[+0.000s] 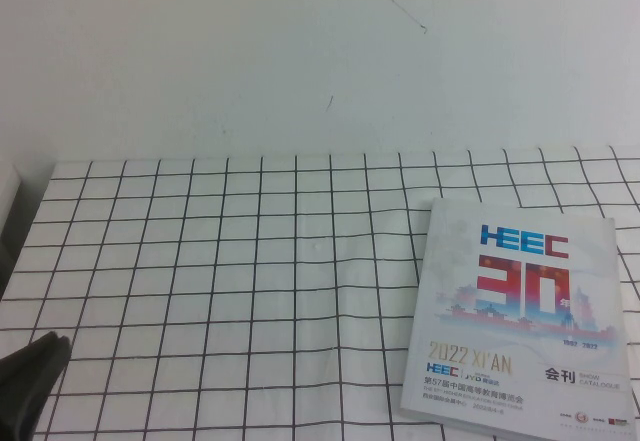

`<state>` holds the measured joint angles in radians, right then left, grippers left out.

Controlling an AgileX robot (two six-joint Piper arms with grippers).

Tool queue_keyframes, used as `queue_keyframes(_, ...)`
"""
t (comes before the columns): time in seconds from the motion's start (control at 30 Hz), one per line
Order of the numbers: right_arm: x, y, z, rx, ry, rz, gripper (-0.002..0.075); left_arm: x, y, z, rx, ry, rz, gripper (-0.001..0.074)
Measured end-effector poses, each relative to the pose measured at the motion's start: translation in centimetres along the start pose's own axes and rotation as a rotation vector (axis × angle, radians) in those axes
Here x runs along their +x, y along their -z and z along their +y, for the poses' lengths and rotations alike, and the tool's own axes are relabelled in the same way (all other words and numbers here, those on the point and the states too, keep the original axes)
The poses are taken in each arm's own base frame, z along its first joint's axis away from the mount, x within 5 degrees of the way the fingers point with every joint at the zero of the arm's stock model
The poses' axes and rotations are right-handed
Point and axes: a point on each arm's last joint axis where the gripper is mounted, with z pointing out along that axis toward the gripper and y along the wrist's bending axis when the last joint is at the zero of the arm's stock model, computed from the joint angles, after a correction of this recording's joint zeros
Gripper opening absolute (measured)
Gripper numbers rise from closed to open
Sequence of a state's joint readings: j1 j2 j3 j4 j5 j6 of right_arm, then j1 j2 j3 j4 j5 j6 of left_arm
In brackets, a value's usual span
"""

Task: Close book
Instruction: 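Close the open booklet and leave it lying on the table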

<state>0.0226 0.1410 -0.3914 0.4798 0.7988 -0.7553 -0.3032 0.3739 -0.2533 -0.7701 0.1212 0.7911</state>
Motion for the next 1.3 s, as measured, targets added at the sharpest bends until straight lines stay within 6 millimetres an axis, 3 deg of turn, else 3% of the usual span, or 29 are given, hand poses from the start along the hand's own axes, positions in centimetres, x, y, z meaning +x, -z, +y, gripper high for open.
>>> queue_keyframes(0.43,-0.1,0.0,0.1,-0.009,-0.01,-0.008,-0.0003,5.9,2.1,1.0,-0.2,-0.248,-0.167,-0.0004)
queue_keyframes(0.63,-0.1,0.0,0.1,-0.009,-0.01,-0.008,-0.0003,6.1,2.5,1.4,-0.278,-0.173,-0.159,-0.0004)
queue_keyframes(0.97,-0.1,0.0,0.1,-0.01,-0.012,-0.009,-0.0003,9.2,2.7,1.3,-0.274,0.173,0.108,-0.0004)
queue_keyframes(1.3,-0.1,0.0,0.1,-0.011,-0.013,-0.012,-0.0003,9.2,2.8,1.3,-0.279,0.173,0.113,-0.0004)
